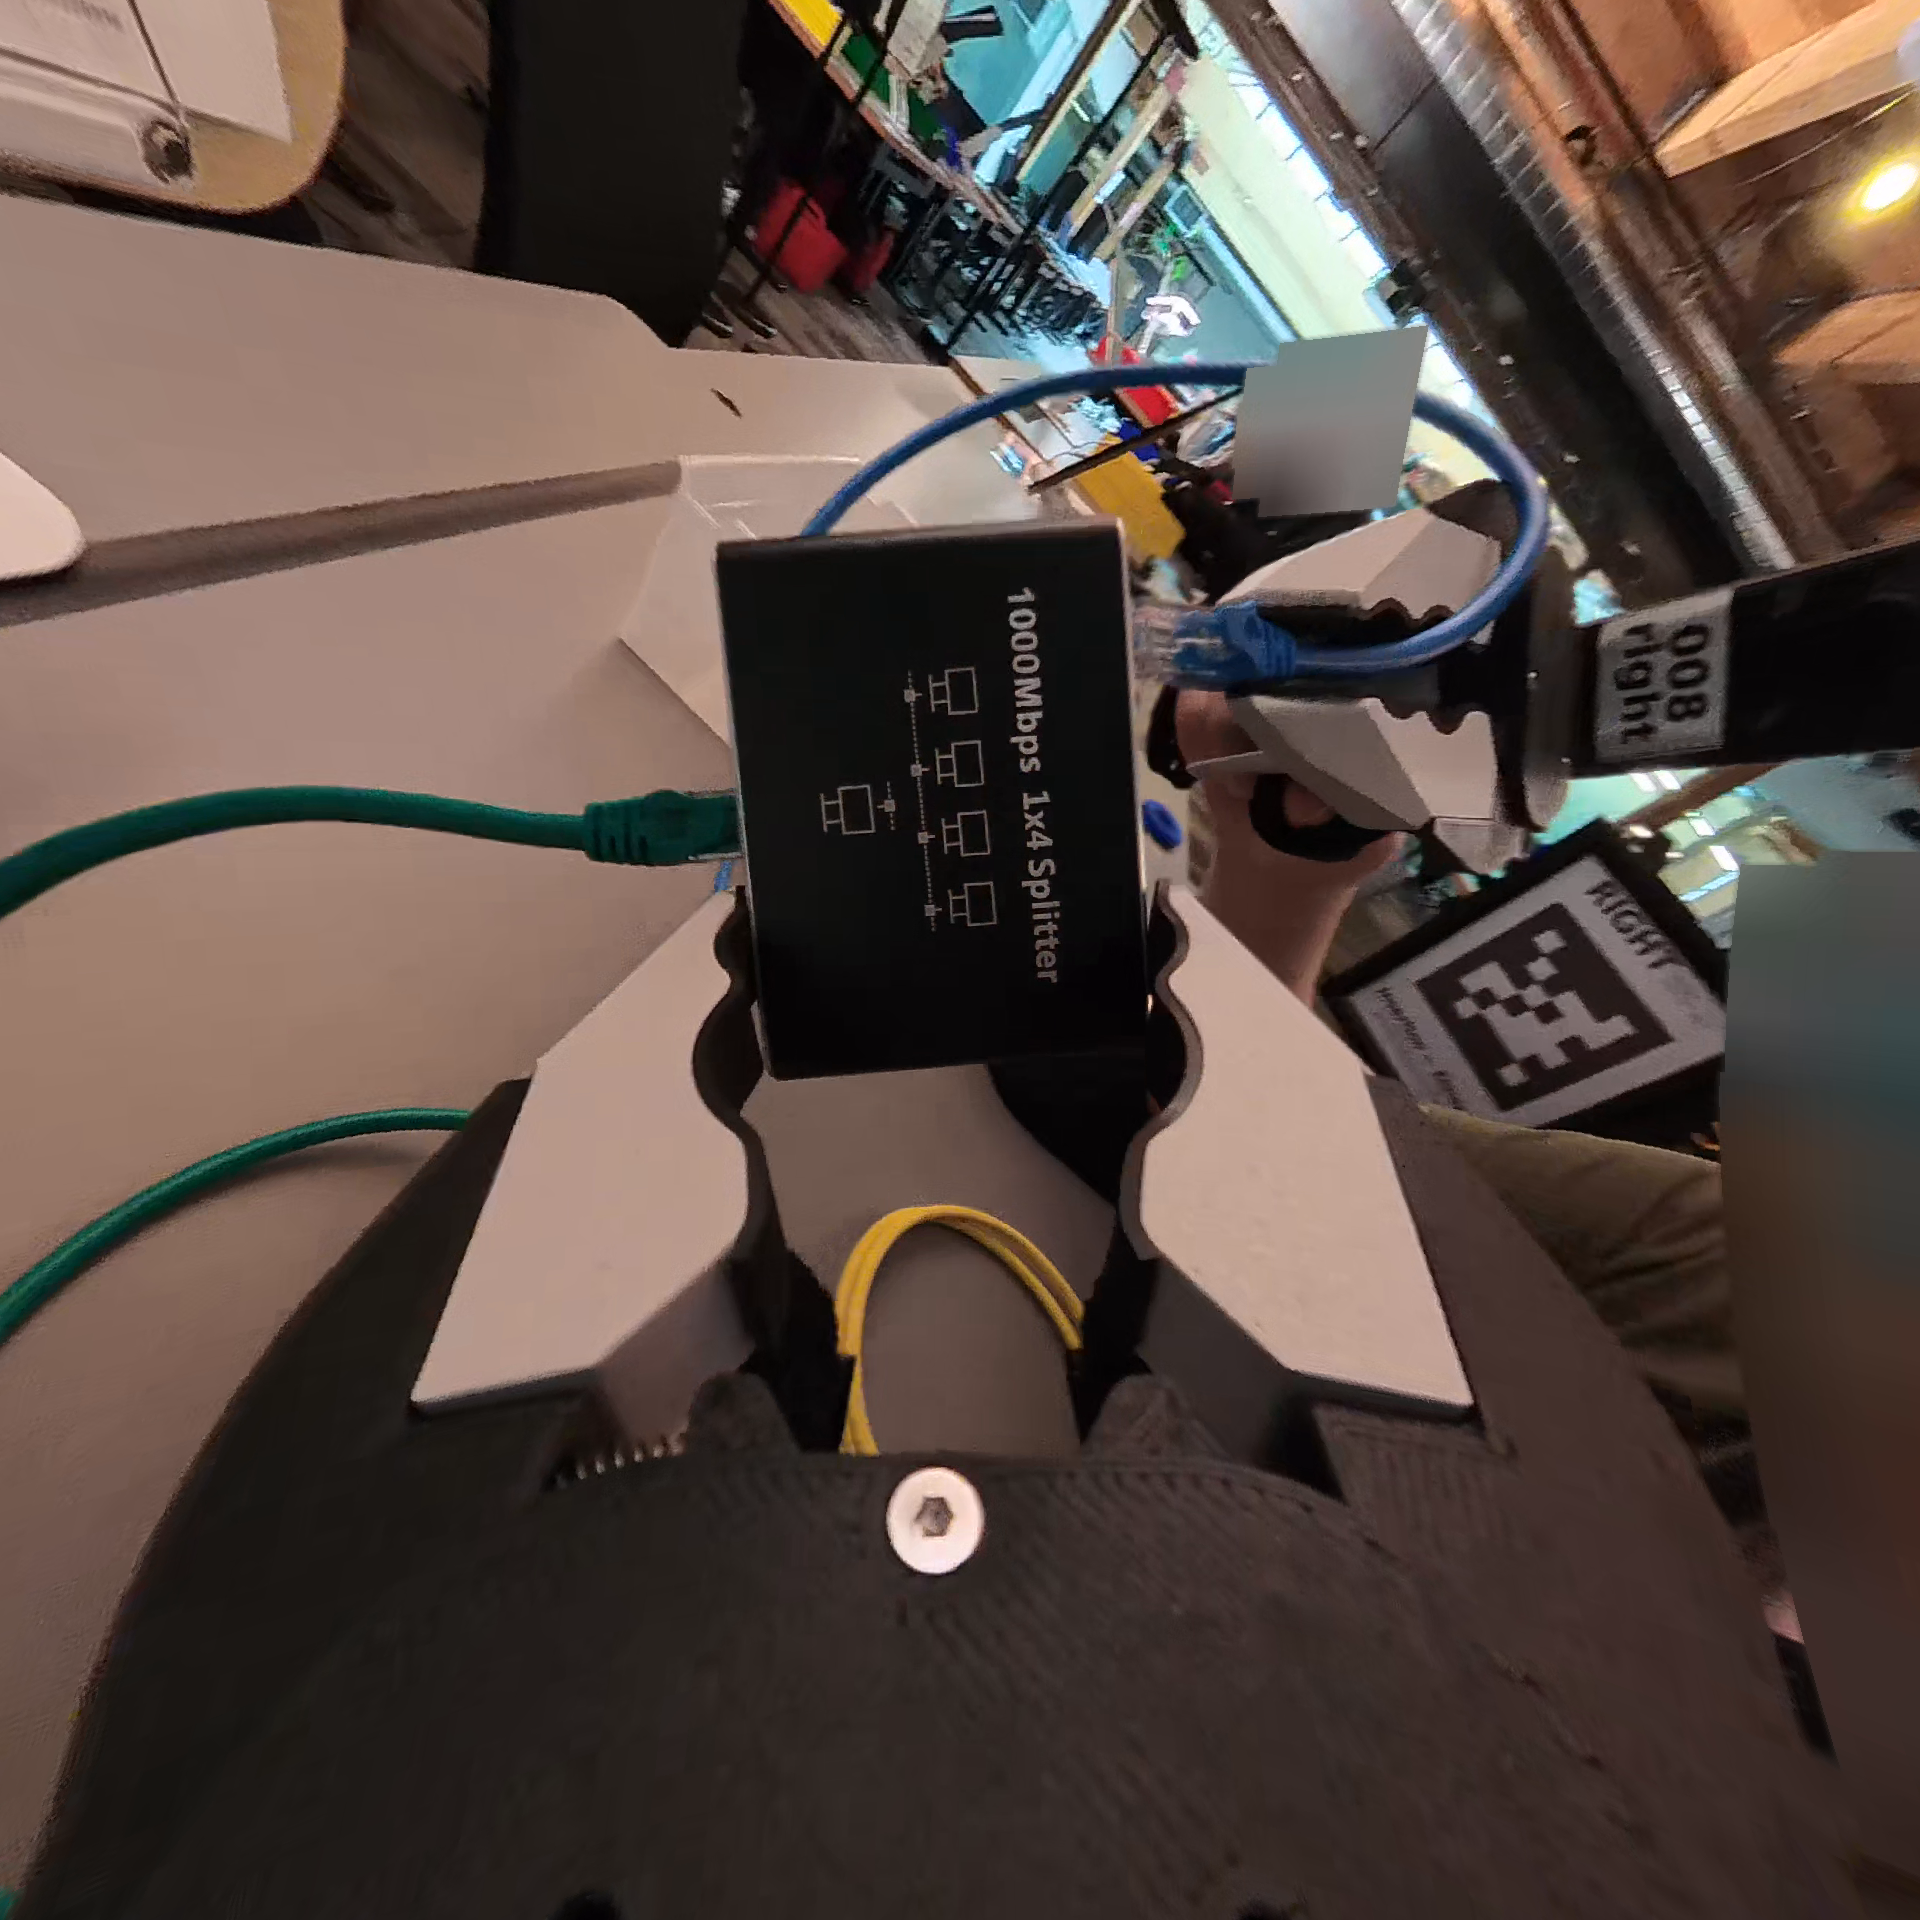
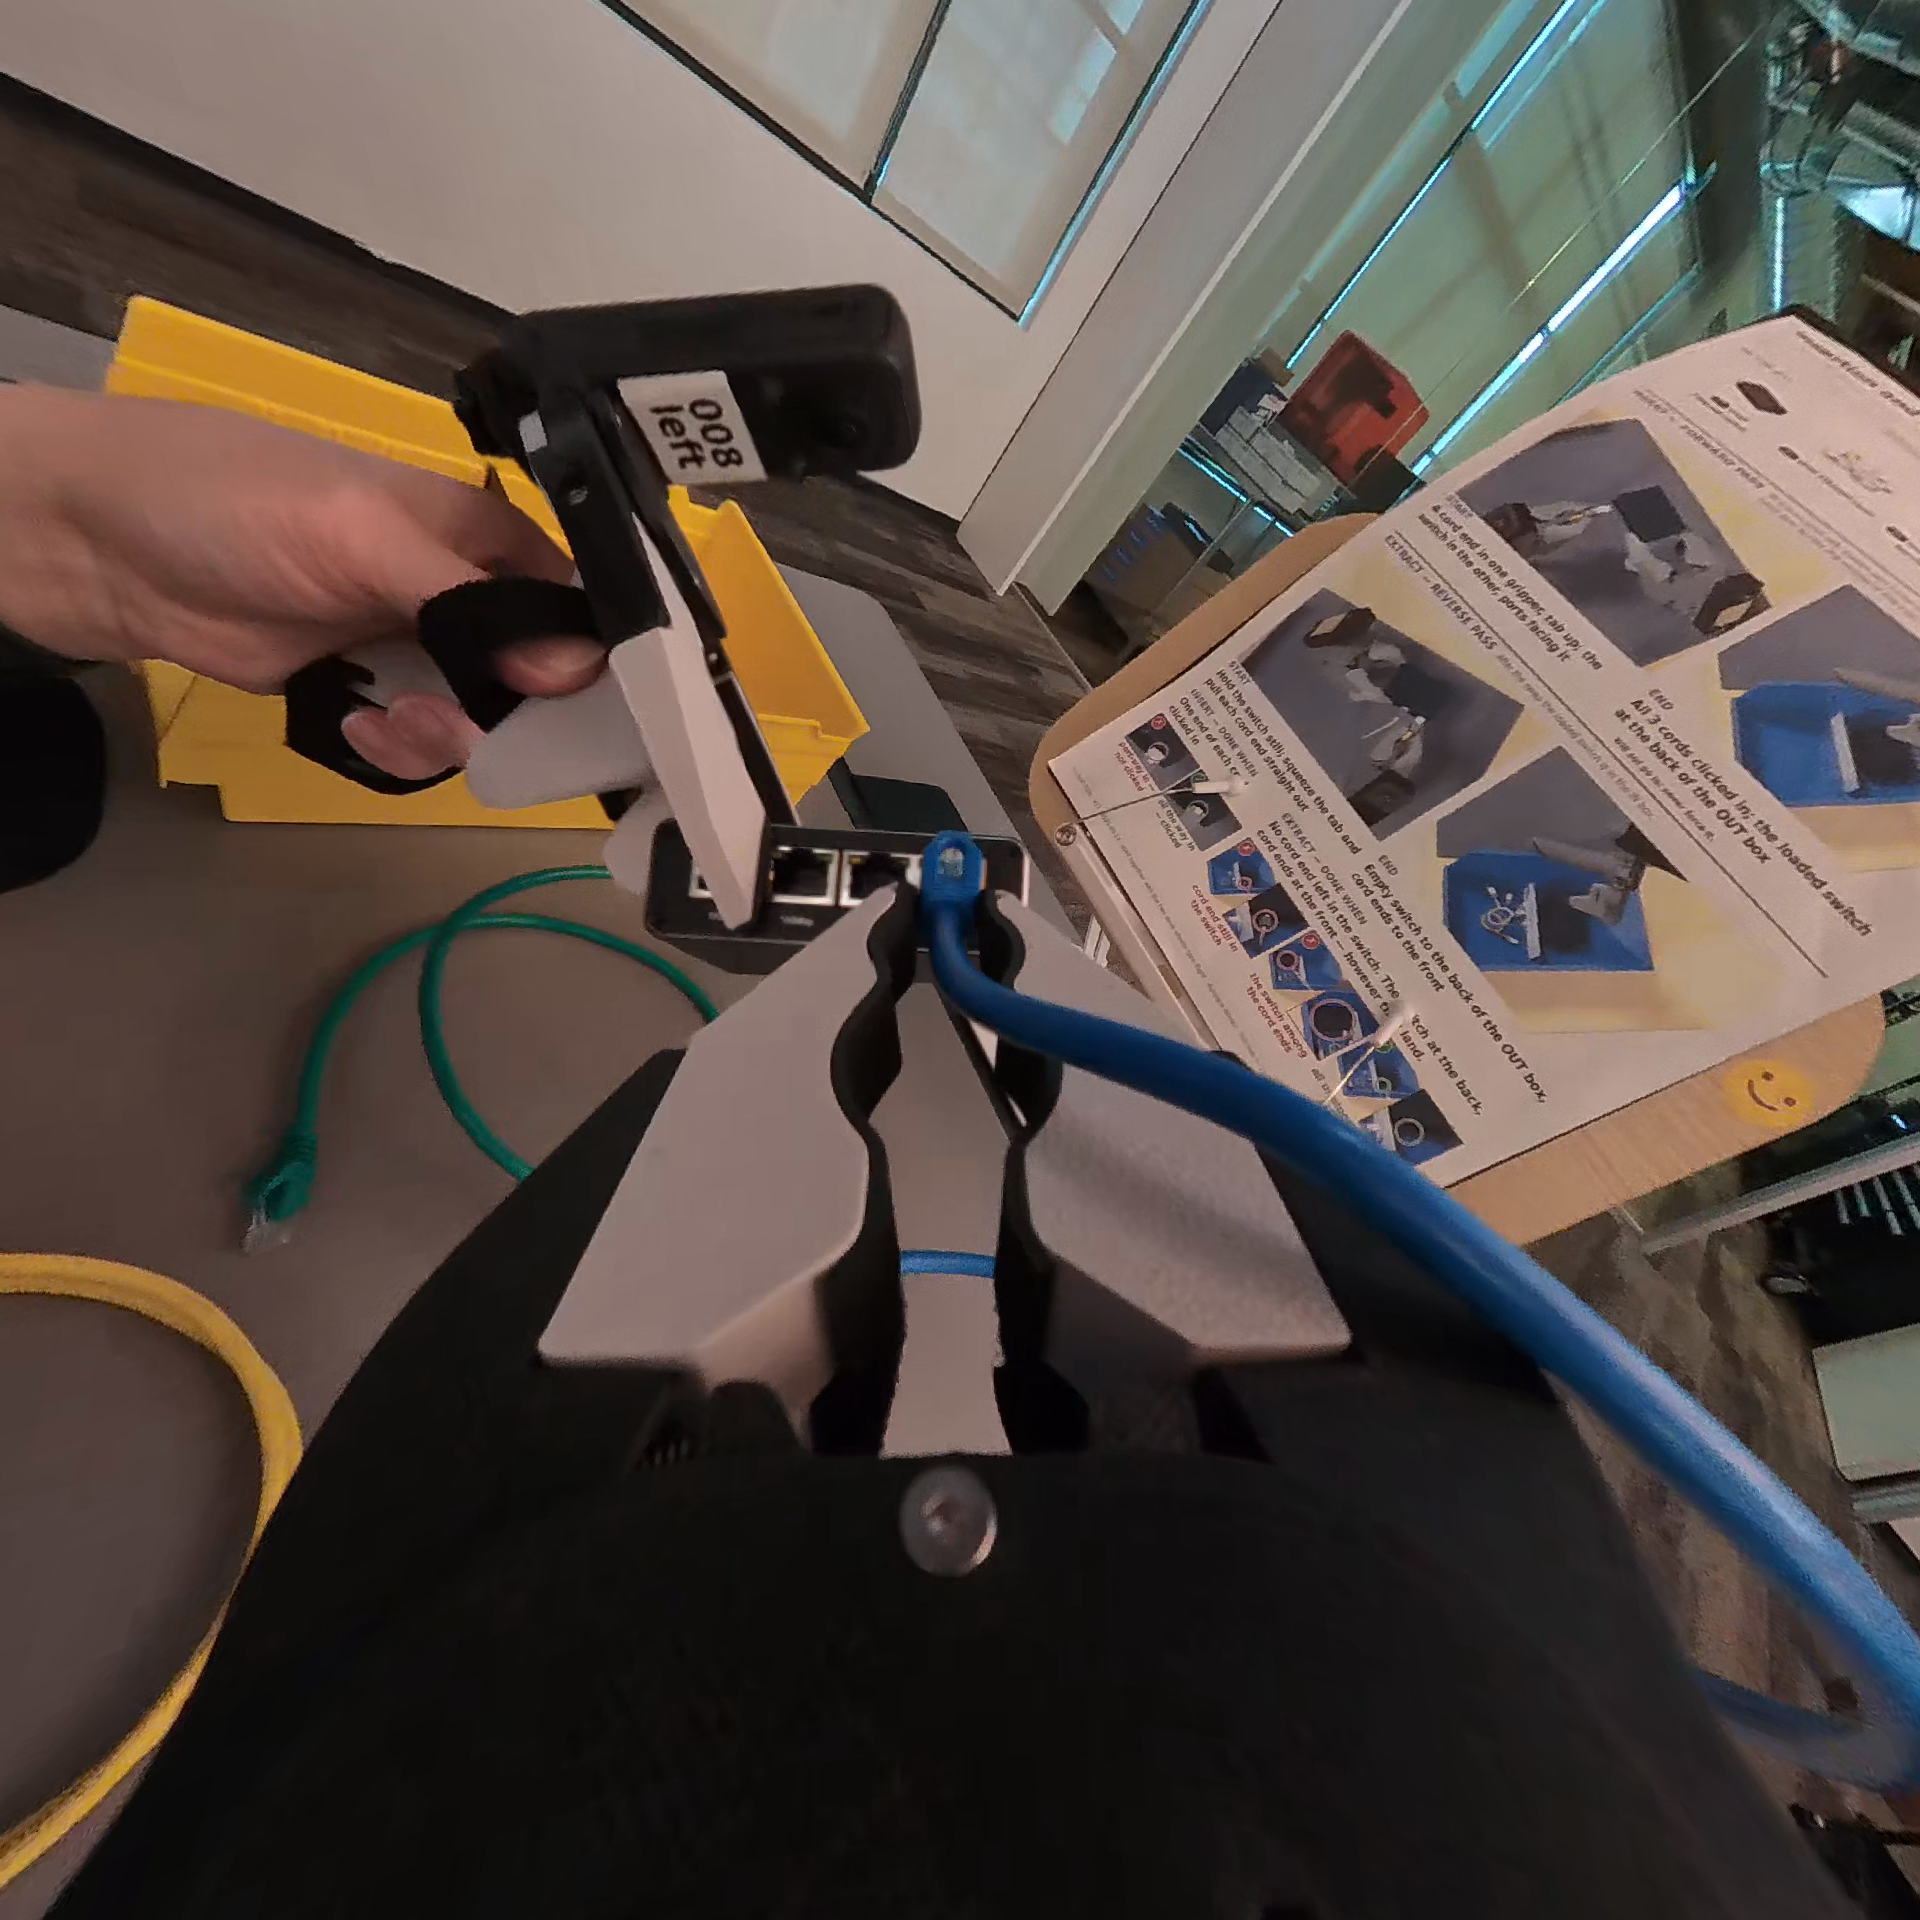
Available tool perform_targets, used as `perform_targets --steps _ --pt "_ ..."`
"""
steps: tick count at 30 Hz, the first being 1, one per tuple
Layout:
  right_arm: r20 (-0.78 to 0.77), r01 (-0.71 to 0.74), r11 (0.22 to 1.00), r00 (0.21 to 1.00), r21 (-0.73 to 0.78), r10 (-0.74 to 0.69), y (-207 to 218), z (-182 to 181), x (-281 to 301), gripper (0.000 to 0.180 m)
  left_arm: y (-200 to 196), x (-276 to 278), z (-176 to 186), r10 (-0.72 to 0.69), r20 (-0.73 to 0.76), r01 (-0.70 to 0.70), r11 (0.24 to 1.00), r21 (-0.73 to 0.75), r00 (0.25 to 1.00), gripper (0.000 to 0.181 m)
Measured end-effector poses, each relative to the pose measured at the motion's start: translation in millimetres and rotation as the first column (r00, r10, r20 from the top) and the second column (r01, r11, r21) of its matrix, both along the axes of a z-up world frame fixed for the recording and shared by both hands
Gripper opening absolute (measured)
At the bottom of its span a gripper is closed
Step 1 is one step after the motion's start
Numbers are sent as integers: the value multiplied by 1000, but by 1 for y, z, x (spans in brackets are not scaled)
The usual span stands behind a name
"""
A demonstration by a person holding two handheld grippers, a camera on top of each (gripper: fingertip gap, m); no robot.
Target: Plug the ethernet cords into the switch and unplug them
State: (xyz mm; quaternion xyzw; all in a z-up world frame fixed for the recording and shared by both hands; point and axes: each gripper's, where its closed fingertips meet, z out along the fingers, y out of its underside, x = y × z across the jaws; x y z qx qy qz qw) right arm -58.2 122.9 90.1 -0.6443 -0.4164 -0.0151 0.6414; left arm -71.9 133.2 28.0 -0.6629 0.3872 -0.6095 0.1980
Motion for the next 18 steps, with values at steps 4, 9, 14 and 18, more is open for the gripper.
perform_targets --steps 4,9,14,18 --pt "69 53 998 996 31 -55 0 1 2 11 5 -1 7 59 7 -59 995 83 998 73" --pt "98 95 991 990 96 -104 -5 10 -2 11 5 -2 17 93 33 -98 973 210 995 73" --pt "117 110 991 986 73 -118 -10 11 1 11 6 -1 25 159 48 -164 882 443 986 73" --pt "61 80 992 994 102 -87 -16 22 -2 11 3 -6 43 181 133 -224 821 525 975 73"
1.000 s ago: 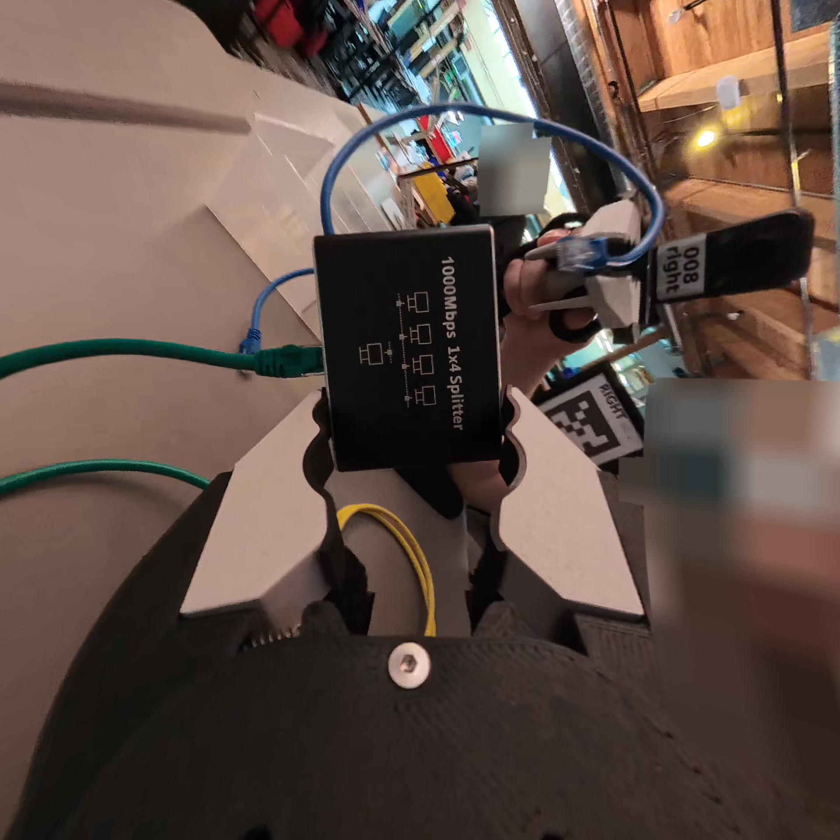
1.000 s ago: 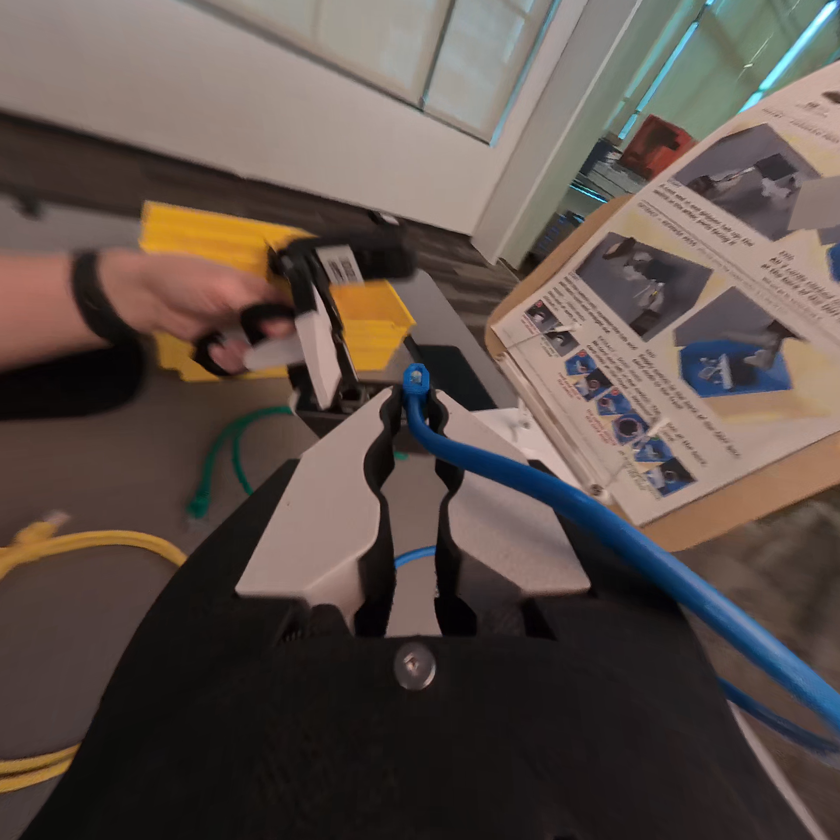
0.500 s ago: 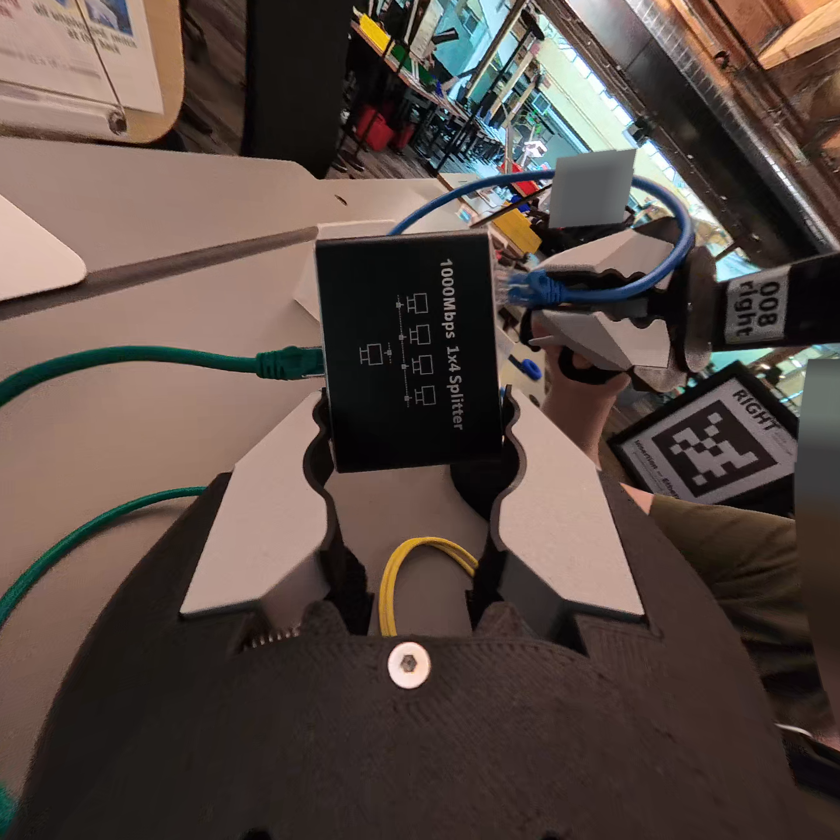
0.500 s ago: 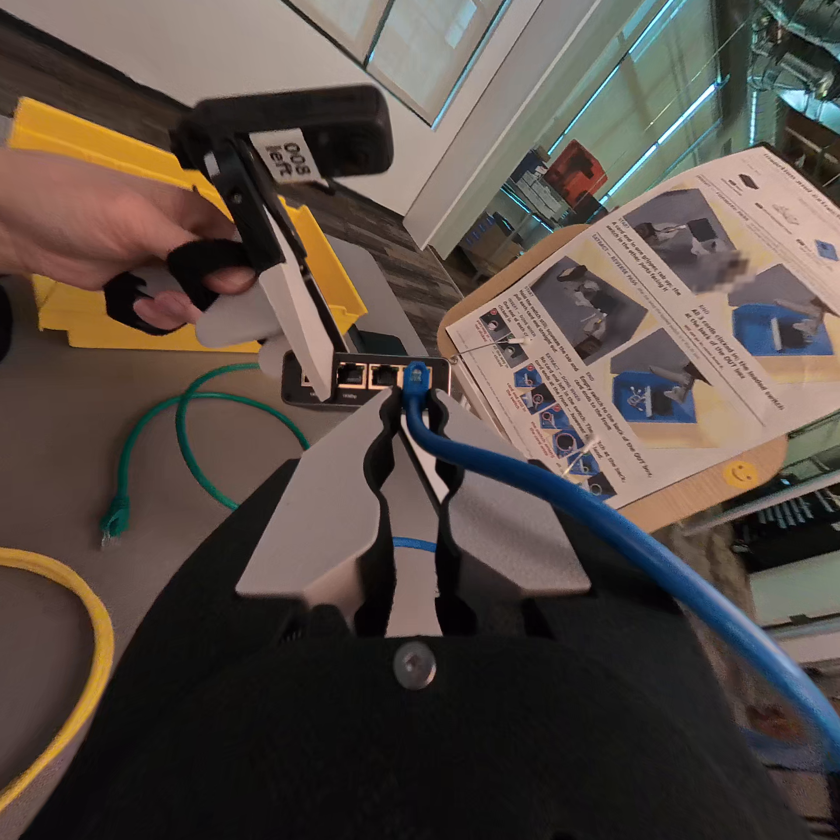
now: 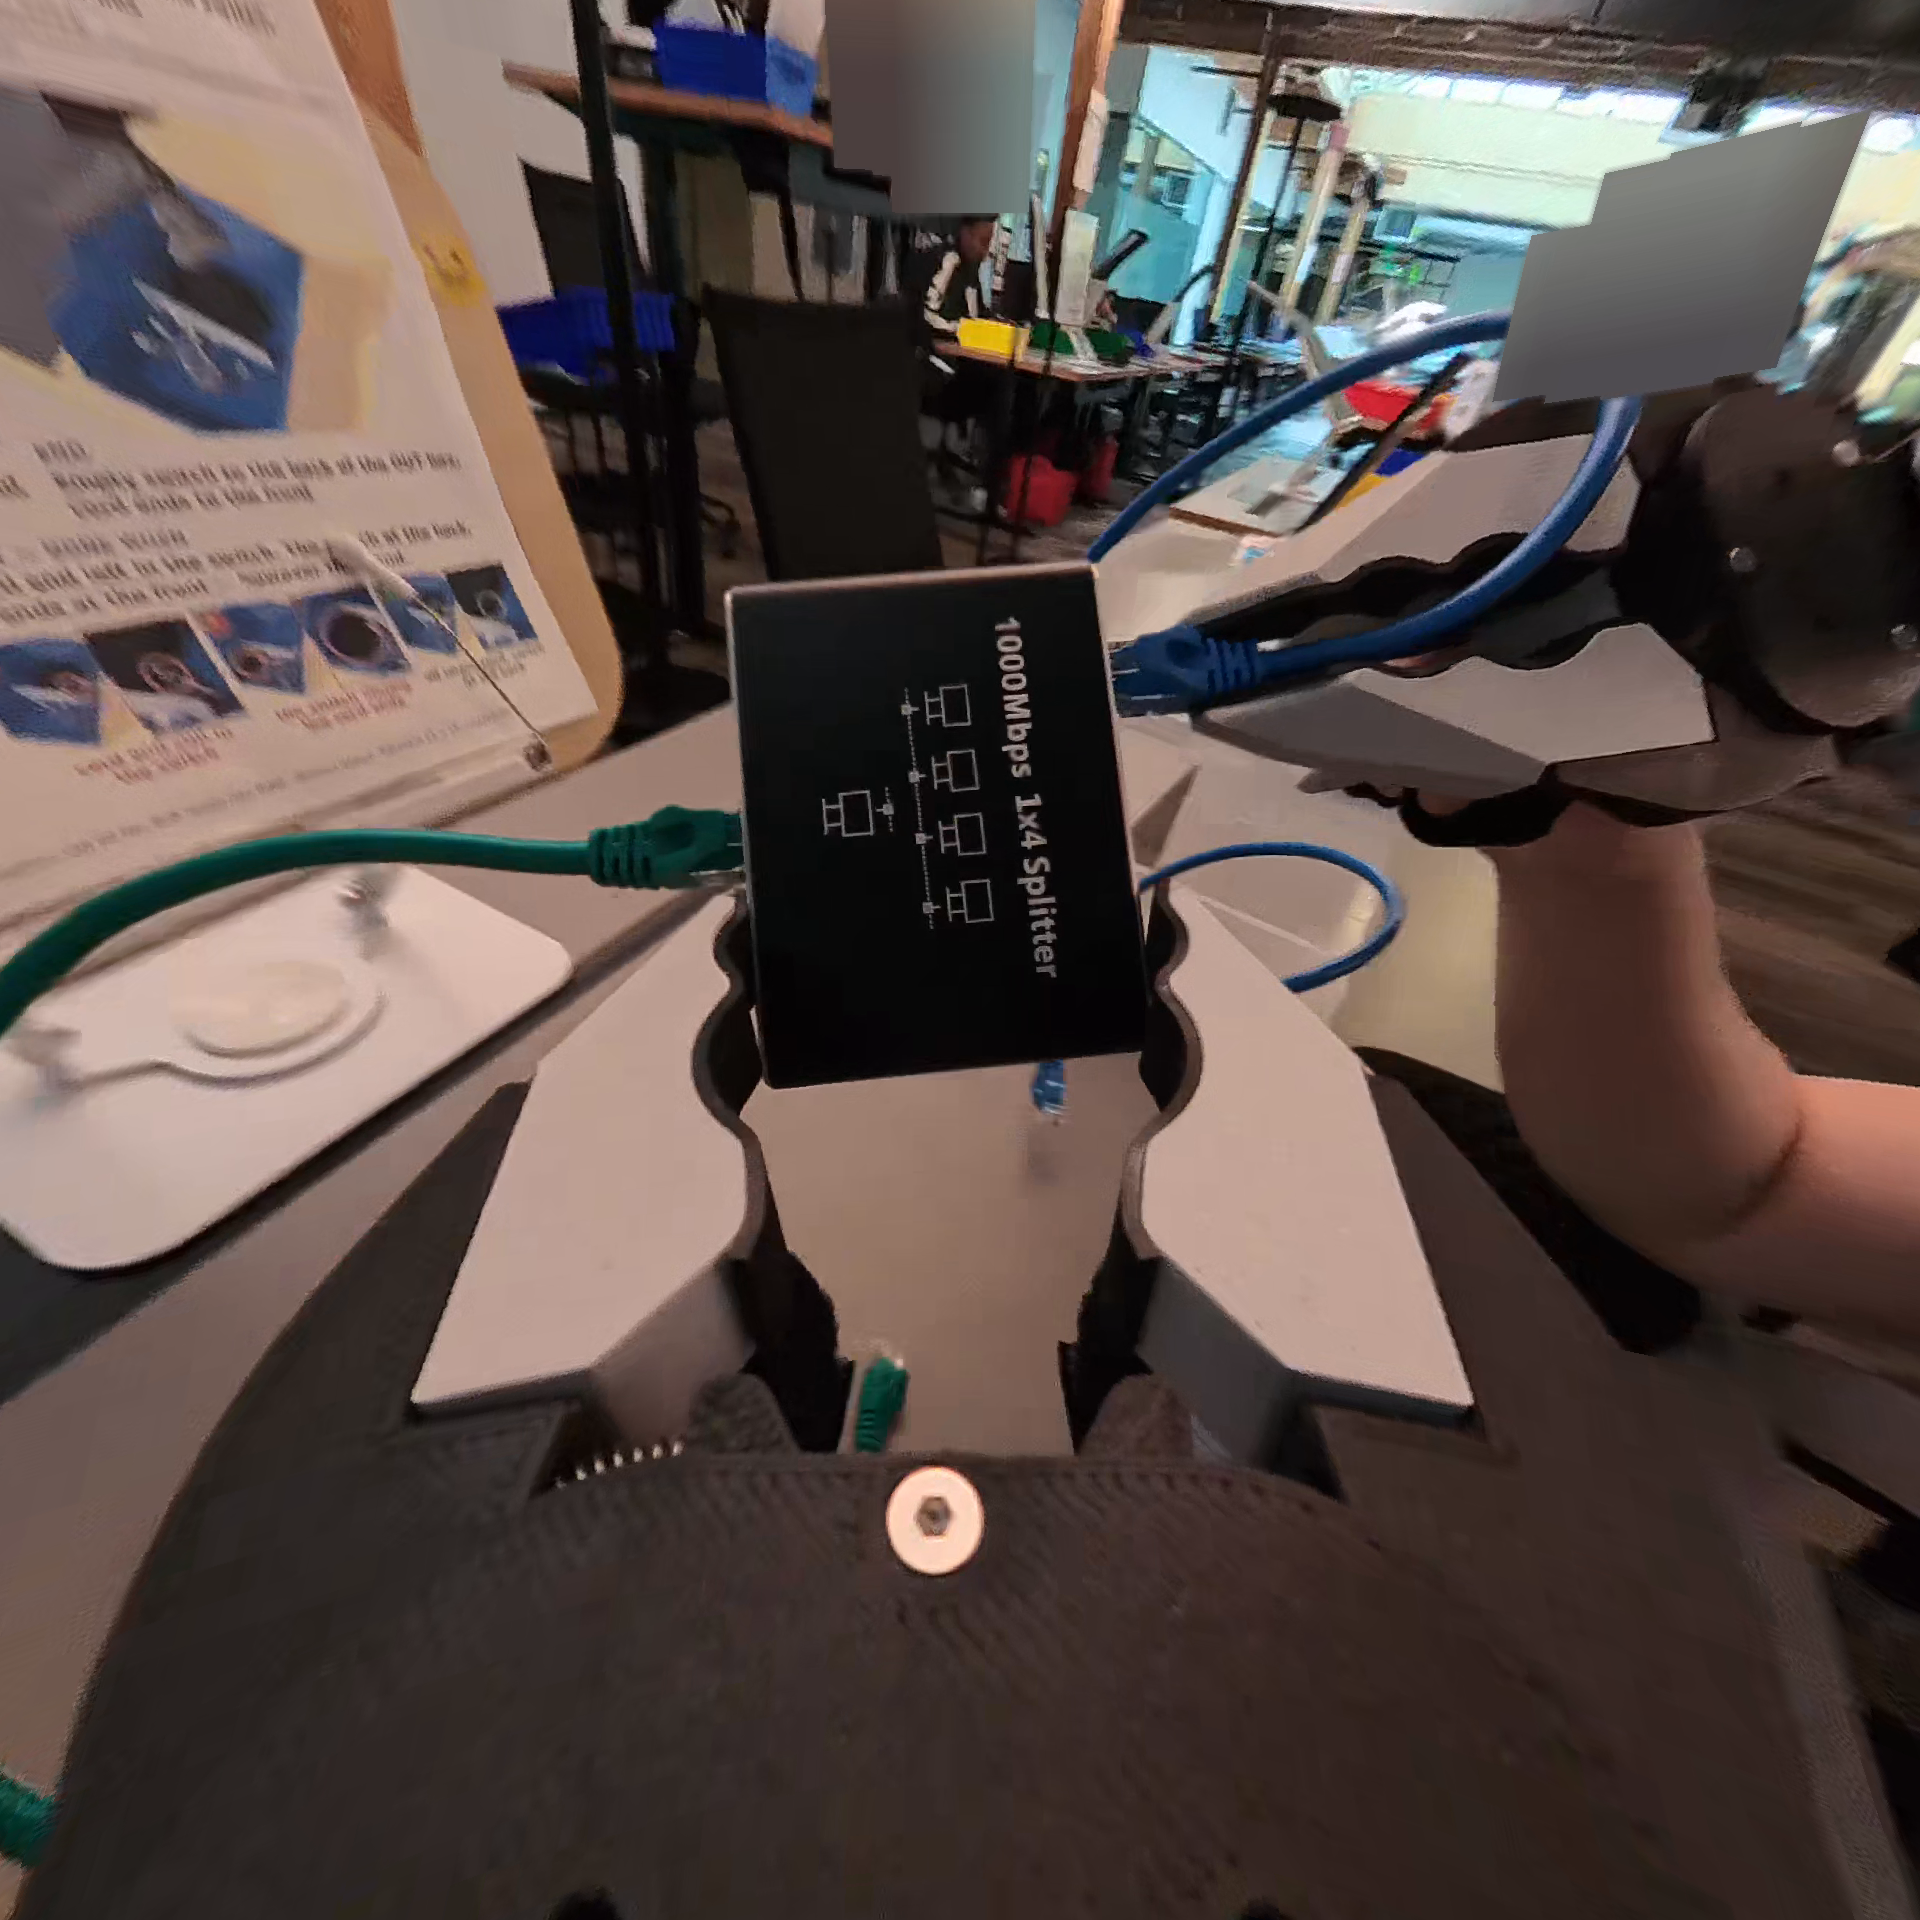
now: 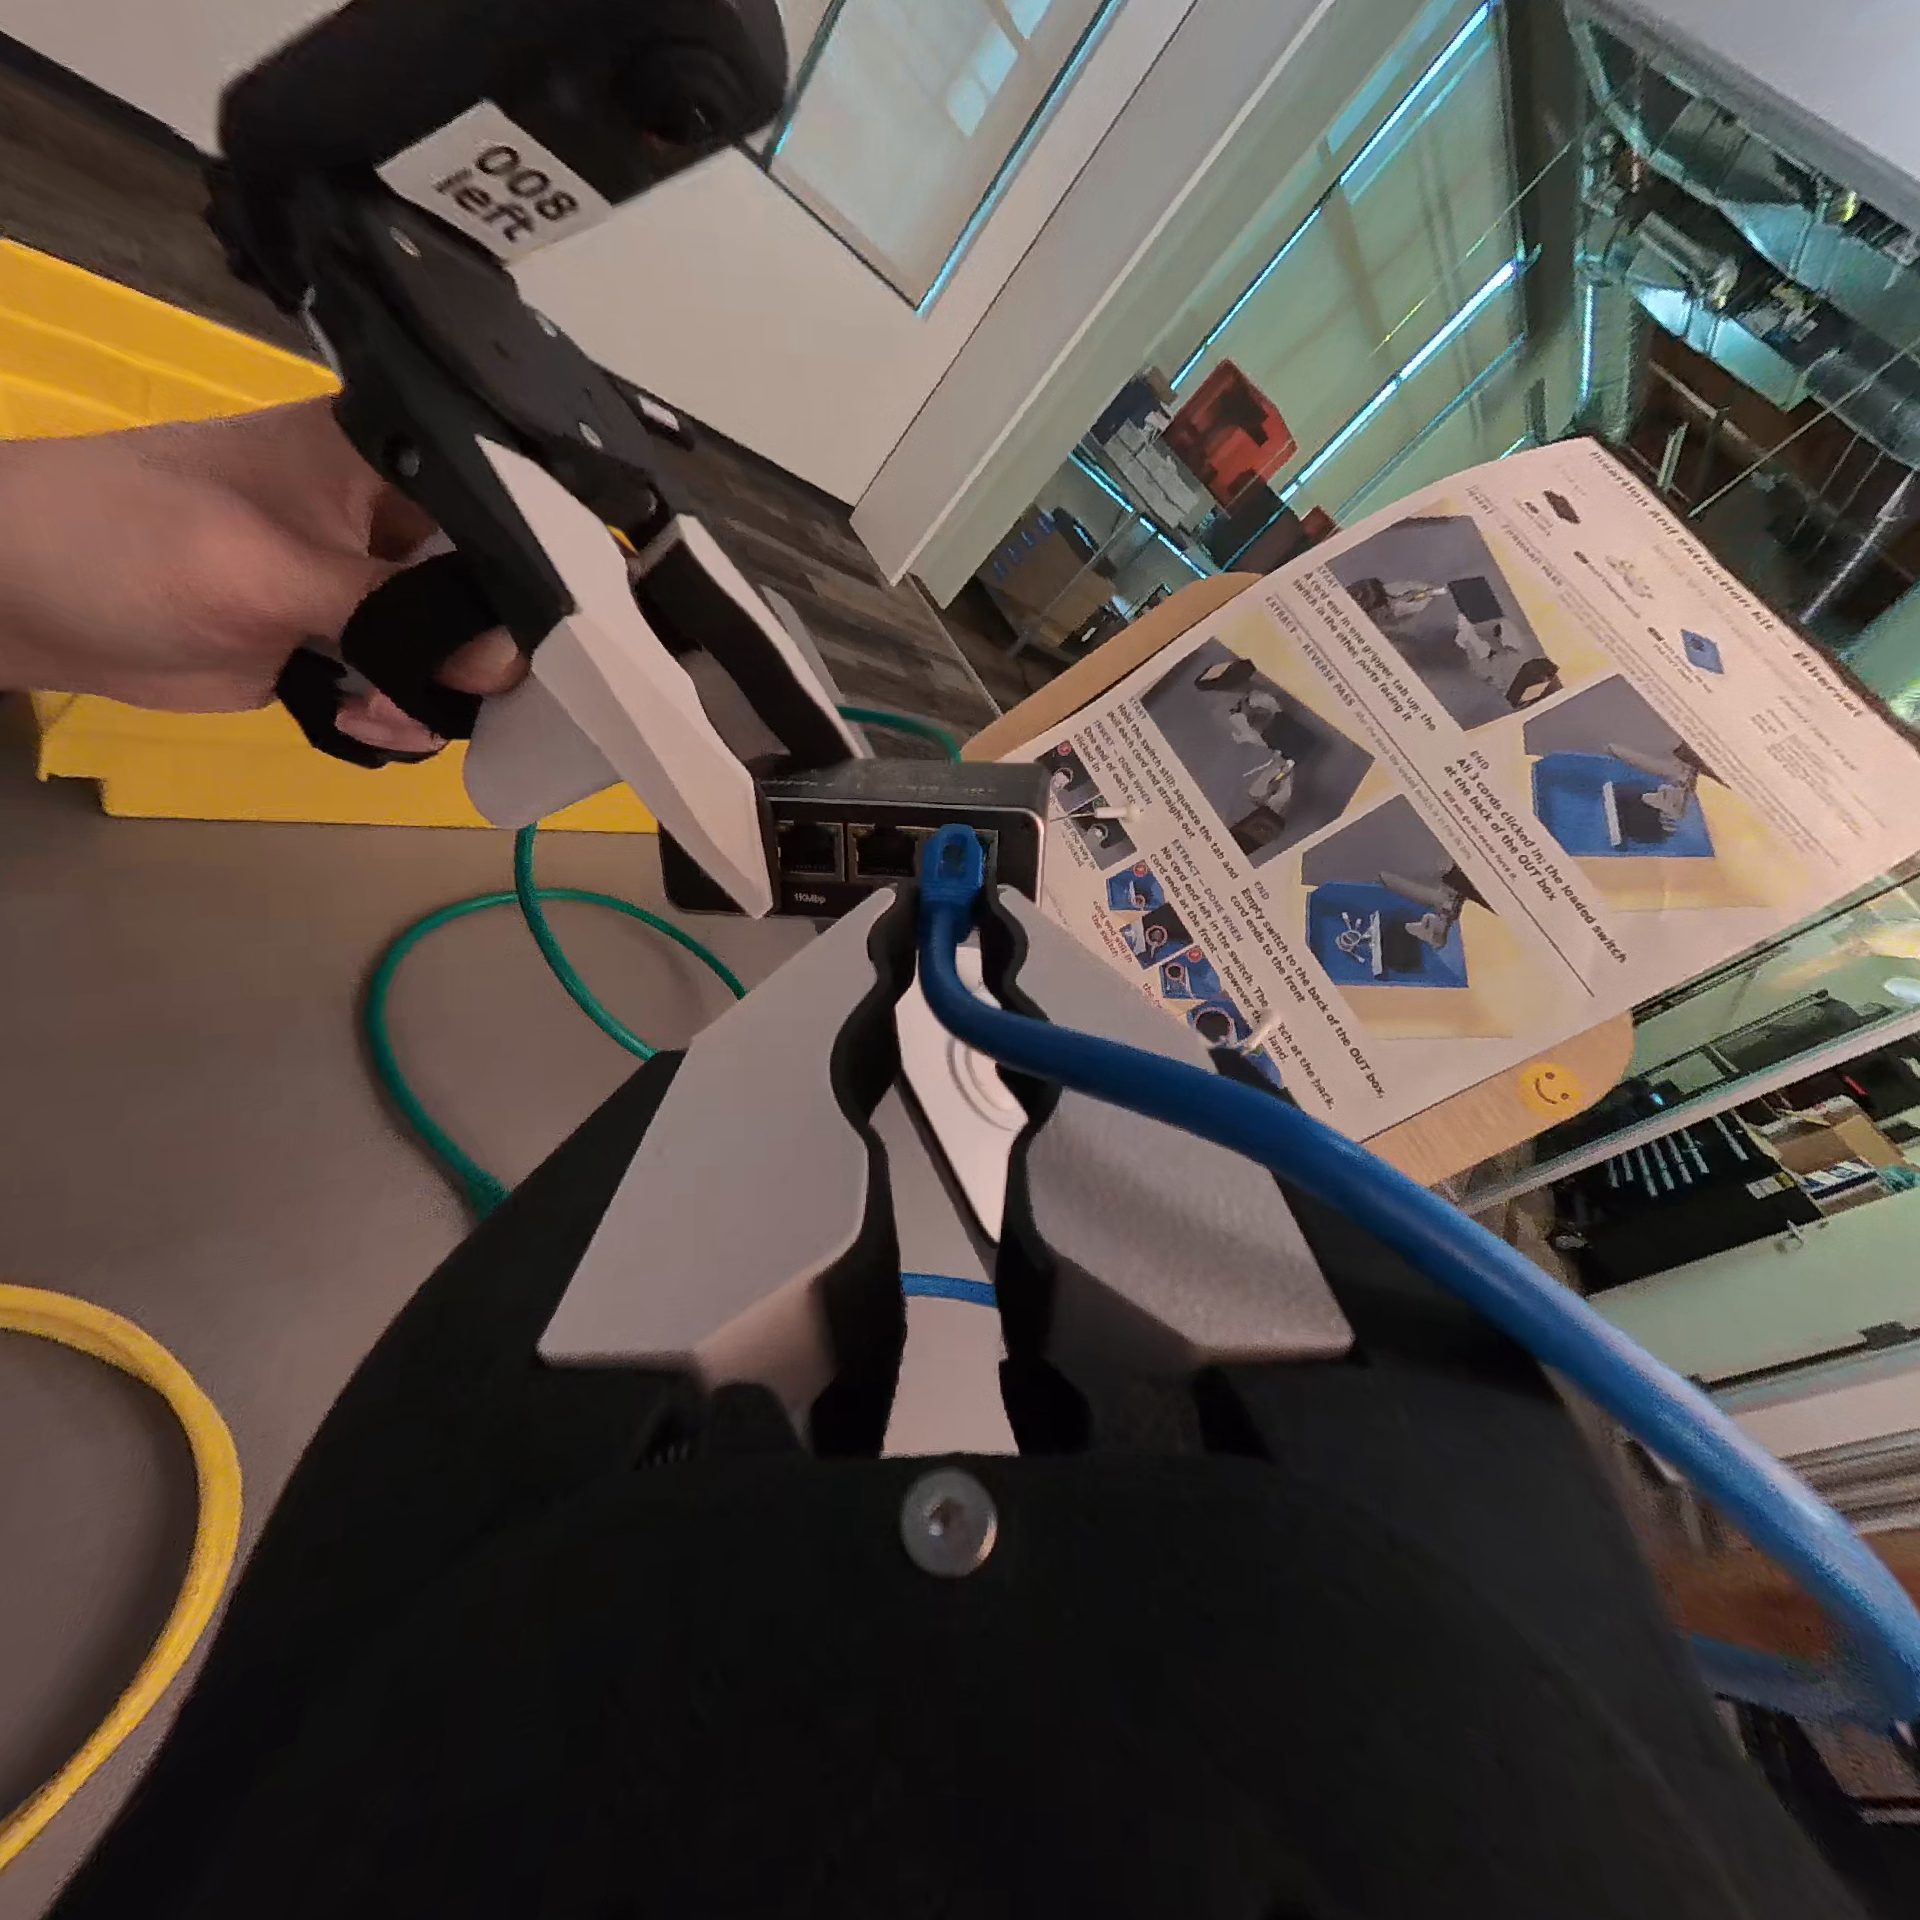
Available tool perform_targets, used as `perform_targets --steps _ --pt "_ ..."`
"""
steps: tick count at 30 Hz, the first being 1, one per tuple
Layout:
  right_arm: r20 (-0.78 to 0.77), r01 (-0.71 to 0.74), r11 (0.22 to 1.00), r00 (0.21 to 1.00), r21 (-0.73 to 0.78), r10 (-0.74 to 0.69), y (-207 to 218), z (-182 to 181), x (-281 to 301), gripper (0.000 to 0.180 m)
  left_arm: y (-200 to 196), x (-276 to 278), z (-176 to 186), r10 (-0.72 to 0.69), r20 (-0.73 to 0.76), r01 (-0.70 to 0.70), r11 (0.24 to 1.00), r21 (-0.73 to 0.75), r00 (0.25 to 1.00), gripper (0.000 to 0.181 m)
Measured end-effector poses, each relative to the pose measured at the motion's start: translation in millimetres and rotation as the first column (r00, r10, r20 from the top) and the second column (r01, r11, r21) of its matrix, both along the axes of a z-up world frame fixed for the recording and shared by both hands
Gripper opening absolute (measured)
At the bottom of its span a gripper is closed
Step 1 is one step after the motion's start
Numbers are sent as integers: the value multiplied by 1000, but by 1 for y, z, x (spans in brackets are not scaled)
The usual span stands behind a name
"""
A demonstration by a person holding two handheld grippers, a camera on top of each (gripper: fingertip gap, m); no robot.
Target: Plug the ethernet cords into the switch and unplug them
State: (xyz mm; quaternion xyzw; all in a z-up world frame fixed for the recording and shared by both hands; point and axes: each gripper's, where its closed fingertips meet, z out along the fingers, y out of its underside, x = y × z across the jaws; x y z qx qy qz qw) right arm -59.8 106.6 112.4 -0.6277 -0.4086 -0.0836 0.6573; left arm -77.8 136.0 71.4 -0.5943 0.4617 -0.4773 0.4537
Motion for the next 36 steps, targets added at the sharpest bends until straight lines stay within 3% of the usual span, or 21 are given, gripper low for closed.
perform_targets --steps 4,7,10,12,16,20,24,29,36 --pt "109 -4 991 994 137 -11 -4 9 -4 12 -2 -7 16 90 16 -91 980 175 996 73" --pt "130 -18 959 991 283 -20 -22 32 -15 11 -15 -9 34 49 112 -73 975 212 992 73" --pt "247 -8 942 966 336 -80 -29 33 -19 11 -18 -4 29 49 101 -74 965 253 994 75" --pt "286 -12 953 955 303 -79 -28 25 -22 11 -19 8 11 33 93 -51 979 197 995 82" --pt "430 21 982 897 185 -100 -10 -11 -15 11 -22 40 -37 -131 98 142 984 -112 987 79" --pt "412 17 988 908 154 -80 -9 -12 -12 11 -23 41 -35 -161 181 183 977 -114 970 79" --pt "353 18 987 933 157 -73 -13 -3 -10 11 -12 33 -21 -36 148 28 998 59 988 79" --pt "214 53 986 973 157 -87 -12 9 -13 9 -4 17 2 124 143 -159 950 271 982 79" --pt "177 93 963 974 254 -141 -14 21 -16 11 -4 5 23 207 187 -262 899 350 960 79"
